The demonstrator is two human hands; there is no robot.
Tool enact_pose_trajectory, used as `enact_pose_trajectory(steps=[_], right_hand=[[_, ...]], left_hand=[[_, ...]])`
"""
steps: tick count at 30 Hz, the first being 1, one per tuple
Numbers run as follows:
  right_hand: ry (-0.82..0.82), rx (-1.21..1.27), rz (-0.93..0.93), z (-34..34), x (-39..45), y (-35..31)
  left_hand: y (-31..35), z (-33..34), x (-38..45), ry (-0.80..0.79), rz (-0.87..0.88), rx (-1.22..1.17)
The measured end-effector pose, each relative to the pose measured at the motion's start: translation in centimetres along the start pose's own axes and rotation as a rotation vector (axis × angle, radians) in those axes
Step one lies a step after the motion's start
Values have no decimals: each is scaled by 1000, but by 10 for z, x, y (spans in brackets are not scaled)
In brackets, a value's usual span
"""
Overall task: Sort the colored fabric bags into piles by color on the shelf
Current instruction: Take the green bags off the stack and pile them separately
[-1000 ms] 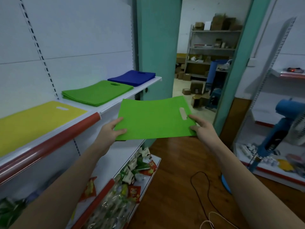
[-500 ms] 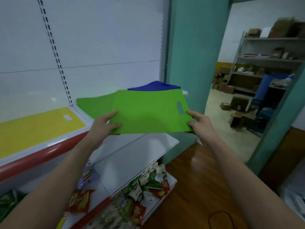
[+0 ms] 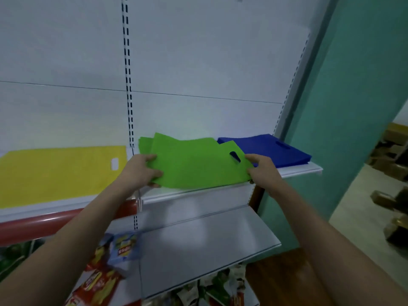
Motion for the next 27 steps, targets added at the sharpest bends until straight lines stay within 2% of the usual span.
enact_pose_trajectory(steps=[6, 15, 22, 27], right_hand=[[-89, -123, -72, 12, 71, 20], [-221, -375, -104, 27, 130, 39], [-194, -576, -171, 25, 135, 34], [-208, -376, -275, 18, 130, 10]], left_hand=[[10, -10, 17, 125, -31, 385], [5, 2, 35, 131, -221, 535], [13, 6, 31, 196, -286, 727], [29, 9, 18, 277, -248, 765]])
Point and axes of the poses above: each hand's wrist, its own x-axis towards the middle knuckle, its own z-axis out of the palm, y = z × x, the point moved 3 cm from there along x, towards the middle knuckle, and after that the axes turned 6 degrees about -y, right-handed, at the moved point
